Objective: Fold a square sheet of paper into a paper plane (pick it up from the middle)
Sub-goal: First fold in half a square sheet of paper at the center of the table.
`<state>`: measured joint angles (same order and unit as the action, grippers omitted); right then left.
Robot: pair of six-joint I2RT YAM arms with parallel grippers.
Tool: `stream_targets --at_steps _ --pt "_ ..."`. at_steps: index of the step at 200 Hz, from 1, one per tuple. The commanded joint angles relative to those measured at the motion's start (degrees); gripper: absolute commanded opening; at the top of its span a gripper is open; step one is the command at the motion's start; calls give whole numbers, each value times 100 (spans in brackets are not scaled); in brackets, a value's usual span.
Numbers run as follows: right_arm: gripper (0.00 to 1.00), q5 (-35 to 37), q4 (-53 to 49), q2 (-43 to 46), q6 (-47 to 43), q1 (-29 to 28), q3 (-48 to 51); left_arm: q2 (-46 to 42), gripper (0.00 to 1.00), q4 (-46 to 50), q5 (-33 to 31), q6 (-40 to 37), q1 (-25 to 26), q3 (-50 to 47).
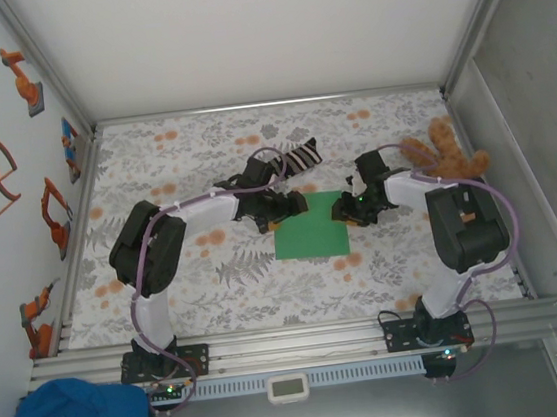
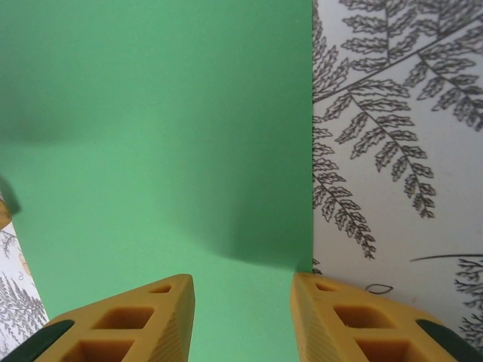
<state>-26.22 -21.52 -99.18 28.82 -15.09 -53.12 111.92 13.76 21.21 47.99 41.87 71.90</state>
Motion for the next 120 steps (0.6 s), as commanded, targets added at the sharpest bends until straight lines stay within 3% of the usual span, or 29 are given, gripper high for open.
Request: stream_targets --at_steps 1,55,120 --pt "39 21 49 -274 -85 -7 55 98 90 255 -161 -110 -26 -6" --pt "39 -468 460 -612 49 -89 109 304 93 -466 208 153 -105 -338" --pt "39 -609 620 -811 112 -335 -231 250 94 -590 313 83 -165 -378"
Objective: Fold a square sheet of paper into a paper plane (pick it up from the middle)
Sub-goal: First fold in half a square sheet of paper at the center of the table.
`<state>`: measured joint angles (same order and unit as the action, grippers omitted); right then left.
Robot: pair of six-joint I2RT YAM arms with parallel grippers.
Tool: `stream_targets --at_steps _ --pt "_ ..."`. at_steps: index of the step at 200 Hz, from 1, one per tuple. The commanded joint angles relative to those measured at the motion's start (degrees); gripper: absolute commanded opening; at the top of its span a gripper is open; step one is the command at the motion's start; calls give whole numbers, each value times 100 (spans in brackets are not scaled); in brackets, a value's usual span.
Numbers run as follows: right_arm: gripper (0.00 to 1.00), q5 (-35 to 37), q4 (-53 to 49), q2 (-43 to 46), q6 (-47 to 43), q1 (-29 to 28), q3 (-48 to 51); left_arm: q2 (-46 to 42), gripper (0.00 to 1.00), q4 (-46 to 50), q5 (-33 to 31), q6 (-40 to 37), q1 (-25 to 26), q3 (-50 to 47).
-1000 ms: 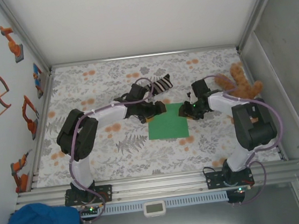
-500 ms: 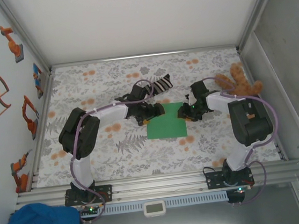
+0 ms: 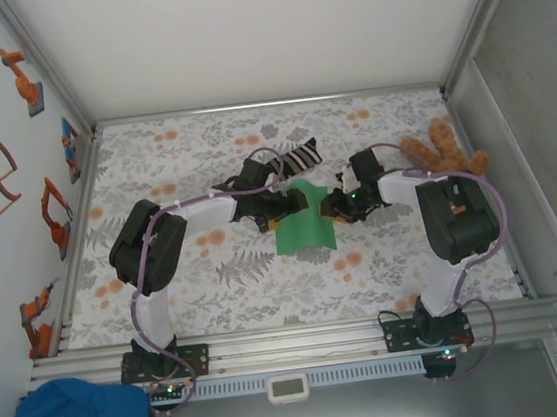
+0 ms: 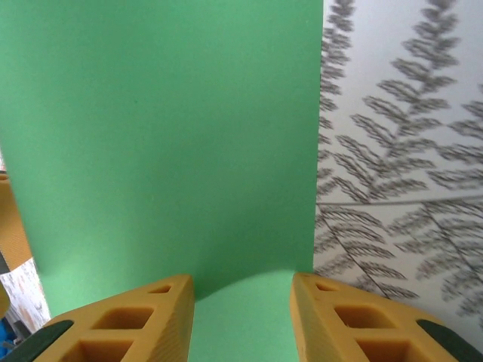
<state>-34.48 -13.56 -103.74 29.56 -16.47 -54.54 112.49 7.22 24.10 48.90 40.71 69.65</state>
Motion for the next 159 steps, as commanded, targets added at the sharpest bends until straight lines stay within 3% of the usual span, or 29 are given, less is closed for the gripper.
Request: stream_targets --at_steps 1,122,159 --pt "39 220 -179 -360 35 -202 -95 194 94 70 29 -6 -51 -153" --pt "37 180 147 -764 281 -525 -418 361 80 497 -217 -66 -61 -118" --pt "37 169 261 -740 357 -535 -412 274 69 634 -344 -163 -61 -109"
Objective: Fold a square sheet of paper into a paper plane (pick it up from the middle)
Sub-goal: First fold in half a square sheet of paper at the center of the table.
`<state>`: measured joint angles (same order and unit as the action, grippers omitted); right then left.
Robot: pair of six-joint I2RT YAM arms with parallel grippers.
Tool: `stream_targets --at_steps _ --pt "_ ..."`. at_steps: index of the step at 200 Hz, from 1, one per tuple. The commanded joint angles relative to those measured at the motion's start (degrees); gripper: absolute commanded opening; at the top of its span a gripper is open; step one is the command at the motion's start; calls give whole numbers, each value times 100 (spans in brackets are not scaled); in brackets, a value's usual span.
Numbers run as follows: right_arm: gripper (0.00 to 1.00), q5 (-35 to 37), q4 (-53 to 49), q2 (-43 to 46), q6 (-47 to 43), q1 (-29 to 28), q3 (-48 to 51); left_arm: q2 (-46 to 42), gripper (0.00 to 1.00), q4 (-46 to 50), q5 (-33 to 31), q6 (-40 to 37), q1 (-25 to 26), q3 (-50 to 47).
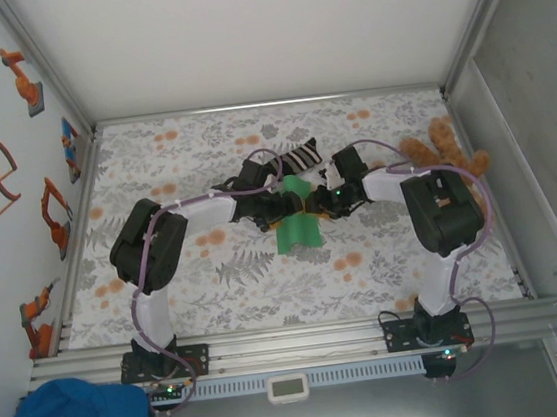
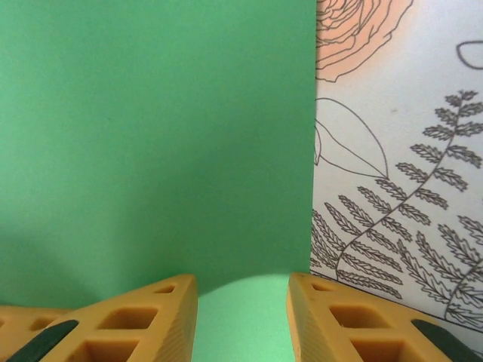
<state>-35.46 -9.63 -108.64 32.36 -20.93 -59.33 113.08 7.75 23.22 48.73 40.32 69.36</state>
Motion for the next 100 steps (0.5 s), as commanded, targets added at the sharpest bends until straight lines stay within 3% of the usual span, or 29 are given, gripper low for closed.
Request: stream_targets --at_steps 1,100 --pt "37 272 -125 -252 77 -88 69 211 69 580 -257 -150 -14 -76" --pt "36 186 865 506 576 151 722 48 40 377 -145 -372 -94 -169"
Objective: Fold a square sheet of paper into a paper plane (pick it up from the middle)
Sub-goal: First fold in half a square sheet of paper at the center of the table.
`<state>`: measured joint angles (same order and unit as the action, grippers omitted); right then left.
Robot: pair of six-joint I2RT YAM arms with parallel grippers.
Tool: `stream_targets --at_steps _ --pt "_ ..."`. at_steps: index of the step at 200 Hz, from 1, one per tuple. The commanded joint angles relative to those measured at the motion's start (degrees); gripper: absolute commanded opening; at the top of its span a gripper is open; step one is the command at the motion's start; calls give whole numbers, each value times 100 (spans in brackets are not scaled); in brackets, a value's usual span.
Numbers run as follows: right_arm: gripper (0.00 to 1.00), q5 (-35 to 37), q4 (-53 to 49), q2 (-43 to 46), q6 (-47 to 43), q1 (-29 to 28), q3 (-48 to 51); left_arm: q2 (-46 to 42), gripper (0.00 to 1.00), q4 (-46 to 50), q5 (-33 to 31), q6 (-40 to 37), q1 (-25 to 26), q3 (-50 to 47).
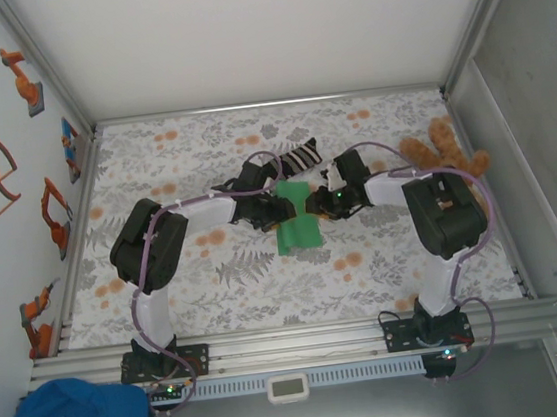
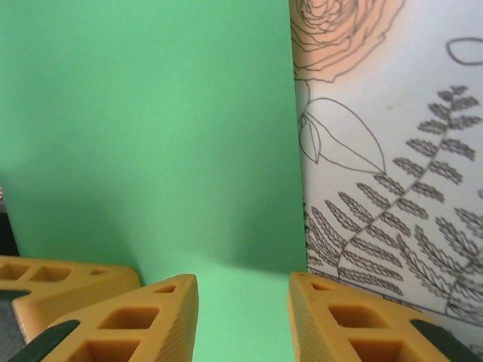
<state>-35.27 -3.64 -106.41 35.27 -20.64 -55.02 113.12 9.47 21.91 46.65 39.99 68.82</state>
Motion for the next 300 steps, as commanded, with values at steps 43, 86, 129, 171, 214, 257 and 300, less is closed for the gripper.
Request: stream_targets --at_steps 43,86,129,171,214,257,300 --pt "36 134 840 722 696 366 672 -111 24 128 141 -304 -149 -138" --pt "36 -116 1656 1123 1274 646 1079 -486 21 -265 609 -333 -302 -321" --pt "43 -938 2128 1354 1502 852 1134 -1082 21 -1009 1575 -12 -394 -417" --pt "66 -1942 3827 1451 2921 894 1009 -1554 21 -1906 2306 652 -508 -411" --pt "77 -2223 4584 1307 3512 879 928 -1613 23 -3322 2774 1717 -628 -627" --pt "58 -2595 4854 1211 3587 661 808 -1462 23 -3401 2814 1806 -642 -677" --pt "36 -2459 4934 1232 3514 670 983 -1468 23 -2913 2656 1471 -708 -775"
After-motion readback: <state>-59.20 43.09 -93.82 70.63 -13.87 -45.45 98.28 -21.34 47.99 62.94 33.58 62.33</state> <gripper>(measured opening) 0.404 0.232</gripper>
